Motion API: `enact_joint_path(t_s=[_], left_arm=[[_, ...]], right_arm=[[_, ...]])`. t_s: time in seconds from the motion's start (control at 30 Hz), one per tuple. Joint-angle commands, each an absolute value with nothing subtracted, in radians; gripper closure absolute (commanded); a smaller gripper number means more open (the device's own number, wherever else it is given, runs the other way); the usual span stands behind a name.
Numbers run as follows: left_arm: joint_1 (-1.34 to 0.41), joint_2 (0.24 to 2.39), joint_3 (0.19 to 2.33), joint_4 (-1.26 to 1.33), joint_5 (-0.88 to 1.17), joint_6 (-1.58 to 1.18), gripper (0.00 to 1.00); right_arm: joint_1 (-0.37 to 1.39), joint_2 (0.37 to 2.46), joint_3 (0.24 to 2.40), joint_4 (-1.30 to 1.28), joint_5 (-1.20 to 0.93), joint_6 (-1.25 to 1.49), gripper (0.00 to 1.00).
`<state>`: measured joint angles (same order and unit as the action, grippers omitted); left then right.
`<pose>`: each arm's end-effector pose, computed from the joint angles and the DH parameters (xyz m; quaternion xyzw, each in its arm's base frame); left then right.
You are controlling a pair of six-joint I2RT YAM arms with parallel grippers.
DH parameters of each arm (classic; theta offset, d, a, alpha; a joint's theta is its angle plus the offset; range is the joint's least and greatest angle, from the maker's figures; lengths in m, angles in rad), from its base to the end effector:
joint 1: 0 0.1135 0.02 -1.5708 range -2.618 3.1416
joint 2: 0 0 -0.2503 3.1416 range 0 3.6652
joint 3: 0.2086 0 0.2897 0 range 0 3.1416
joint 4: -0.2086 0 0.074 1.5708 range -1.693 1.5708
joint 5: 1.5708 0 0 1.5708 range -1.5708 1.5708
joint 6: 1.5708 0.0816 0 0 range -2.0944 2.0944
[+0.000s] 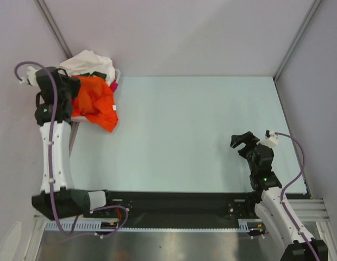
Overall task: Fold and stack the t-shirts
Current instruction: Grab the tshirt from the pile, then move the tshirt to the center of the board
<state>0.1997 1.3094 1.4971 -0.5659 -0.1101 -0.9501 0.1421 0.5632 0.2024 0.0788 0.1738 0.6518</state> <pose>0.3576 0.0815 0.4099 -0.4752 0.6766 -0.1631 0.5384 0.2425 0.0204 0.1603 0.2512 0.7576 0.1674 0.5787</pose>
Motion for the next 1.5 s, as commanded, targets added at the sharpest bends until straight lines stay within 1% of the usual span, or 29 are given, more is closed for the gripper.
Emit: enact_joint_path(t_s=[0.0,0.03,0.07,0.13,0.17,0.23,0.27,0.33,0.37,0.47,0.5,0.57,0.67,0.73,0.8,0.83,0.87,0.9,0.93,0.97,1.0,1.03,1.13,1.17,1.23,1.27,1.4,1.47], left_arm=[[0.202,1.174,1.610,-0.446,-0.014,-1.011,1.00],[0.202,1.172,1.656,-0.446,-0.008,-1.018,1.00],[0.201,1.172,1.752,-0.446,0.029,-1.041,1.00],[0.198,1.183,1.848,-0.446,0.098,-1.078,1.00],[0.190,1.189,1.943,-0.446,0.118,-1.116,1.00],[0.160,1.212,2.043,-0.436,0.158,-1.144,1.00],[0.140,1.224,2.156,-0.433,0.164,-1.156,1.00],[0.046,1.261,2.251,-0.433,0.137,-1.157,0.99],[-0.051,1.275,2.294,-0.411,0.123,-1.166,1.00],[-0.194,1.282,2.235,-0.348,0.075,-1.163,1.00],[-0.281,1.288,2.202,-0.304,0.065,-1.160,1.00],[-0.356,1.298,2.090,-0.263,0.045,-1.157,1.00],[-0.536,1.351,1.973,-0.201,0.003,-1.135,1.00],[-0.610,1.391,1.956,-0.160,-0.038,-1.091,1.00],[-0.700,1.478,2.006,-0.143,-0.055,-1.071,1.00],[-0.718,1.514,2.049,-0.144,-0.043,-1.062,1.00],[-0.727,1.555,2.163,-0.147,-0.020,-1.065,1.00],[-0.729,1.630,2.233,-0.167,0.017,-1.068,1.00],[-0.730,1.664,2.387,-0.188,0.015,-1.062,1.00],[-0.727,1.718,2.455,-0.237,0.005,-1.048,1.00],[-0.724,1.727,2.501,-0.251,0.003,-1.033,1.00],[-0.718,1.724,2.522,-0.256,-0.053,-1.002,1.00],[-0.678,1.605,2.404,-0.246,-0.129,-0.947,1.00],[-0.652,1.513,2.275,-0.215,-0.149,-0.936,0.99],[-0.623,1.418,2.131,-0.172,-0.191,-0.917,0.99],[-0.589,1.338,2.009,-0.138,-0.205,-0.914,0.98],[-0.526,1.220,1.821,-0.124,-0.235,-0.878,0.98],[-0.508,1.194,1.799,-0.124,-0.226,-0.868,0.98]], right_arm=[[0.149,0.551,0.196,0.098,0.161,0.630,0.00],[0.149,0.549,0.196,0.098,0.161,0.630,0.00],[0.149,0.549,0.198,0.097,0.166,0.635,0.00],[0.147,0.548,0.199,0.087,0.183,0.638,0.00],[0.147,0.548,0.199,0.087,0.186,0.638,0.00],[0.147,0.546,0.199,0.087,0.184,0.637,0.00],[0.147,0.546,0.198,0.086,0.186,0.640,0.00],[0.149,0.546,0.198,0.086,0.189,0.640,0.00],[0.147,0.546,0.198,0.087,0.190,0.638,0.00],[0.147,0.546,0.198,0.086,0.192,0.638,0.00],[0.149,0.546,0.199,0.086,0.193,0.637,0.00],[0.149,0.545,0.199,0.084,0.192,0.637,0.00],[0.147,0.540,0.201,0.074,0.198,0.635,0.00],[0.147,0.535,0.201,0.071,0.201,0.634,0.00],[0.147,0.529,0.199,0.069,0.206,0.634,0.00],[0.147,0.526,0.199,0.068,0.207,0.630,0.01],[0.147,0.523,0.199,0.067,0.207,0.632,0.01],[0.147,0.520,0.198,0.066,0.204,0.630,0.01],[0.147,0.519,0.199,0.064,0.207,0.629,0.02],[0.149,0.518,0.198,0.060,0.207,0.629,0.02],[0.147,0.514,0.199,0.058,0.207,0.629,0.02],[0.147,0.512,0.199,0.060,0.209,0.627,0.02],[0.147,0.505,0.198,0.057,0.210,0.627,0.02],[0.146,0.505,0.196,0.058,0.210,0.624,0.02],[0.147,0.506,0.195,0.061,0.210,0.626,0.02],[0.147,0.508,0.193,0.066,0.207,0.624,0.03],[0.147,0.515,0.192,0.075,0.193,0.620,0.03],[0.147,0.514,0.193,0.084,0.177,0.609,0.05]])
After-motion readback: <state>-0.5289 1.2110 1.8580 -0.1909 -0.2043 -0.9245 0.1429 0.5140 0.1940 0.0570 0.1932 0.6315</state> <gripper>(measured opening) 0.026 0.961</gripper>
